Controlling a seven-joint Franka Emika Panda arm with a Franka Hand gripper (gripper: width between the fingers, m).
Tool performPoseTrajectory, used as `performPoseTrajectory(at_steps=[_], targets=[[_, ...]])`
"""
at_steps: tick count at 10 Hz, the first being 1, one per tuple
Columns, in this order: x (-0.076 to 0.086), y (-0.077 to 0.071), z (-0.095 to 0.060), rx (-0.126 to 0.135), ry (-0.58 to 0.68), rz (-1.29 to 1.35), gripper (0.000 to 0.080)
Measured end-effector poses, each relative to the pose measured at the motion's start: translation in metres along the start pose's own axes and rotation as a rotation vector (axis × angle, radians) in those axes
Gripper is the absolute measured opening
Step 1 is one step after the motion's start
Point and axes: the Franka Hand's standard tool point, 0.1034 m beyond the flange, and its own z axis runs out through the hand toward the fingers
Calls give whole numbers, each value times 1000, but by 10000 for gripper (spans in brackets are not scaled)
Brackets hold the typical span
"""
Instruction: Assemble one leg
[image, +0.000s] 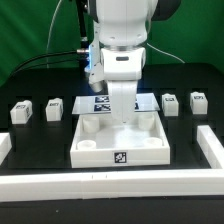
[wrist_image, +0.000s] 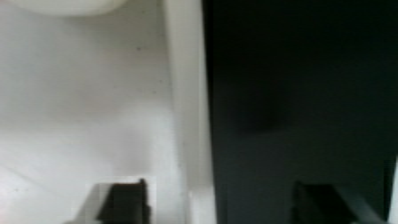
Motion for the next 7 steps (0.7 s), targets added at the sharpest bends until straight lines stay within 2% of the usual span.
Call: performPoseTrajectory(at_steps=[1, 2, 3, 7], targets=[[0, 0, 0, 0, 0, 0, 248], [0, 0, 0, 0, 0, 0, 248], [0, 0, 0, -1, 0, 1, 76], [0, 1, 0, -3, 0, 2, 62]])
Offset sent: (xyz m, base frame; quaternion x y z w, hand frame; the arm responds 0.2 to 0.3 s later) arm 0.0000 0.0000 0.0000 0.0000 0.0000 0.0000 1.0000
